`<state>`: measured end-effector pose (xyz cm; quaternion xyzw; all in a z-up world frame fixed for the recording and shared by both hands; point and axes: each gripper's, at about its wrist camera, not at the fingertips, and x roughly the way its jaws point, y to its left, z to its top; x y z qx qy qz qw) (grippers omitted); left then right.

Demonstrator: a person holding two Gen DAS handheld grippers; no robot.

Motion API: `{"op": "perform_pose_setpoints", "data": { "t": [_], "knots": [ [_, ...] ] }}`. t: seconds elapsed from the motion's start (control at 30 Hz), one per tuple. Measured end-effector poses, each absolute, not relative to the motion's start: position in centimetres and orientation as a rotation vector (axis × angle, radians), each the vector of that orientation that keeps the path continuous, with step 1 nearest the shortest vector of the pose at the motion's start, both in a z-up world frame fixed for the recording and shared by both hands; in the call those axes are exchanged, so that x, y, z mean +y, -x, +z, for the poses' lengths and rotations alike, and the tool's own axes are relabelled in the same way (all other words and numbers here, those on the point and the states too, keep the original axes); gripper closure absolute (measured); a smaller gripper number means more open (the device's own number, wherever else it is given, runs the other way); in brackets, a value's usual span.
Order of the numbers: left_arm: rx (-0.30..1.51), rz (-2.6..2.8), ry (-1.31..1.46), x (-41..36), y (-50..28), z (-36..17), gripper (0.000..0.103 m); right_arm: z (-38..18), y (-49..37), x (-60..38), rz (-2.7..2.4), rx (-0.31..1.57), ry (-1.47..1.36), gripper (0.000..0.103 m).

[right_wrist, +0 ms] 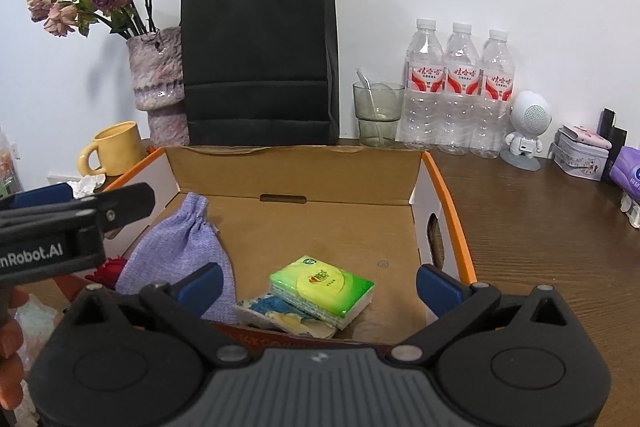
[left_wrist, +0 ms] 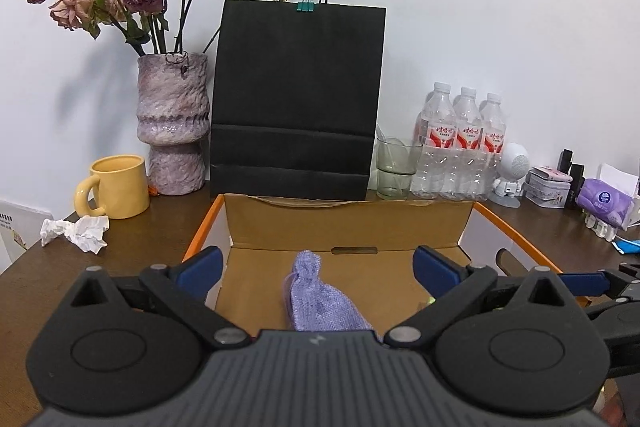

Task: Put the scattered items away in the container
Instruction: 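Lift both items over the box and release them inside, then move the left tool to the white tissue wad while the right tool approaches the plush sheep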

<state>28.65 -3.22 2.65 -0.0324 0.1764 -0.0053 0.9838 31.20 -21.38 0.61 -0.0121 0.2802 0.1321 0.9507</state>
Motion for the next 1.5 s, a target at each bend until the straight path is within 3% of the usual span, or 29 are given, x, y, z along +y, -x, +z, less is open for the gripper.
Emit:
{"op": "perform_pose_setpoints", "data": {
  "t": [0.33,0.77,1.5],
  "knots": [
    [0.320,-0.009,0.075,-2.5,-26.4,4.3,0.000,2.4,-29.0,-21.7,0.276,0.541,0.020,0.000],
    [0.317,-0.063,0.071,0.6,-18.8,5.9,0.000,4.3,-20.1,-22.7,0.307,0.482,0.058,0.000],
    [0.407,-0.058,0.085,4.5,-9.6,1.5,0.000,-0.5,-11.9,-23.1,0.265,0.604,0.065,0.000]
  ]
}}
